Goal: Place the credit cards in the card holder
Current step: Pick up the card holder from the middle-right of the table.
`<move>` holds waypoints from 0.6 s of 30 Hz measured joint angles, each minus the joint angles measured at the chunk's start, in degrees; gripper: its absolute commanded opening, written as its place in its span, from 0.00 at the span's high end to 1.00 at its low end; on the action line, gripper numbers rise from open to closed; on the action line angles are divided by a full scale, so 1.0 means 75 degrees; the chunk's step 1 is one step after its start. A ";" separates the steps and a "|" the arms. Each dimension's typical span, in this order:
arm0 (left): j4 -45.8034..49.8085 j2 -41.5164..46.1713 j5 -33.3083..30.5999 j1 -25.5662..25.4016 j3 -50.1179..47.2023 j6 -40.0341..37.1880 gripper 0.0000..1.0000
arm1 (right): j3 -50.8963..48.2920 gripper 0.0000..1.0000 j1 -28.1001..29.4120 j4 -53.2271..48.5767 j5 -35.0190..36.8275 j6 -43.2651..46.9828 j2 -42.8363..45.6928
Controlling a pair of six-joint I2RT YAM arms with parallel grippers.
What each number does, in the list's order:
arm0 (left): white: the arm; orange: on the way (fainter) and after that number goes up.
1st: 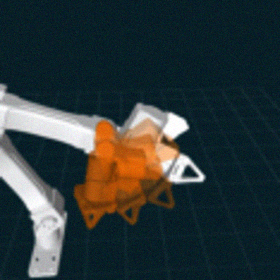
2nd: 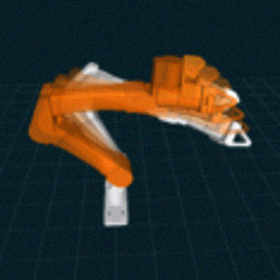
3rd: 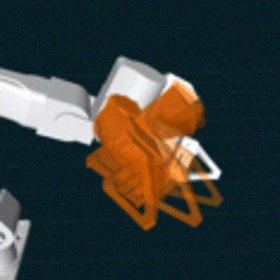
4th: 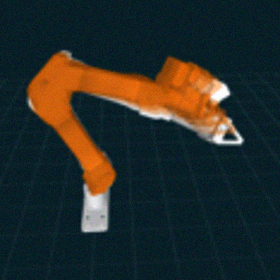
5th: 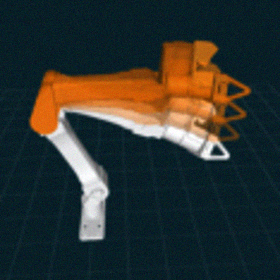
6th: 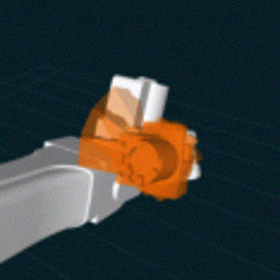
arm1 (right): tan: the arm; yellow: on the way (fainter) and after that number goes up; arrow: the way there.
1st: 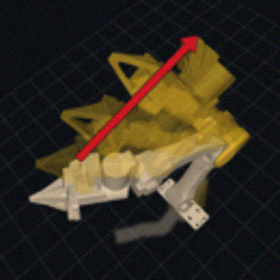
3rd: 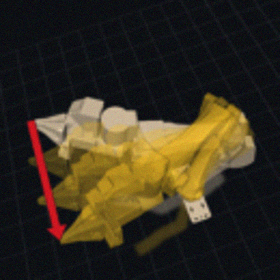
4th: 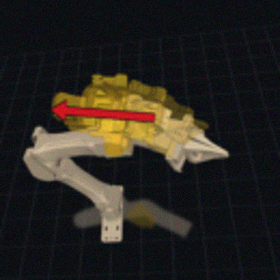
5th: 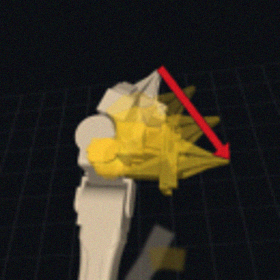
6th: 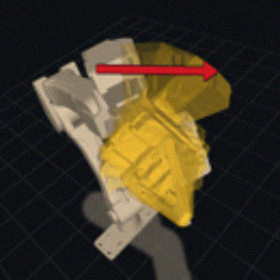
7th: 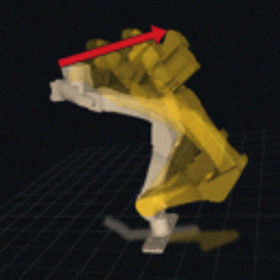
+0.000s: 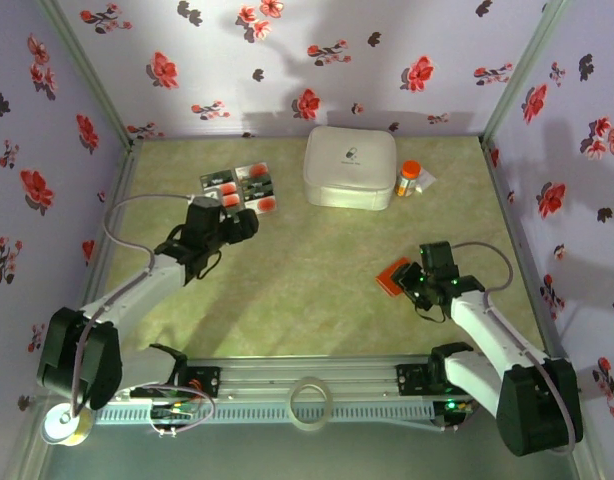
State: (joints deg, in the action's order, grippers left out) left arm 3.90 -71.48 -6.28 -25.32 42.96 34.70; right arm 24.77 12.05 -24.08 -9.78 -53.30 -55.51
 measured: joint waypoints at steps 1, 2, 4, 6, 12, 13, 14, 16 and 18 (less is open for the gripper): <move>-0.0003 0.0000 0.0000 -0.0087 0.0000 0.0050 0.00 | -0.0026 0.50 0.0000 -0.0003 -0.0023 -0.0029 0.0032; -0.0003 0.0000 0.0000 -0.0169 0.0000 0.0099 0.00 | -0.0052 0.50 0.0000 -0.0003 -0.0047 -0.0047 0.0070; -0.0003 0.0000 -0.0003 -0.0309 0.0000 0.0154 0.00 | -0.0090 0.50 0.0000 -0.0003 -0.0076 -0.0076 0.0143; -0.0006 0.0000 -0.0003 -0.0425 0.0000 0.0192 0.00 | -0.0157 0.50 0.0000 0.0012 -0.0108 -0.0125 0.0213; -0.0012 -0.0009 -0.0009 -0.0650 0.0000 0.0219 0.00 | -0.0446 0.52 0.0000 0.0201 -0.0306 -0.0306 0.0184; -0.0015 -0.0026 -0.0012 -0.0679 0.0000 0.0219 0.00 | -0.0472 0.52 0.0000 0.0256 -0.0338 -0.0329 0.0143; -0.0015 -0.0050 -0.0012 -0.0705 0.0000 0.0221 0.00 | -0.0484 0.52 0.0000 0.0309 -0.0361 -0.0350 0.0105; -0.0020 -0.0099 -0.0012 -0.0761 0.0000 0.0221 0.00 | -0.0513 0.53 0.0000 0.0460 -0.0402 -0.0388 0.0052; -0.0020 -0.0143 -0.0015 -0.0813 0.0000 0.0221 0.00 | -0.0536 0.54 0.0000 0.0557 -0.0452 -0.0414 0.0003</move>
State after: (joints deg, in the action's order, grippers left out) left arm 3.75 -72.55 -6.39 -31.42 42.96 36.36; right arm 20.75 12.05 -19.90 -13.17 -56.40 -55.48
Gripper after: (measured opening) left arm 0.998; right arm 0.468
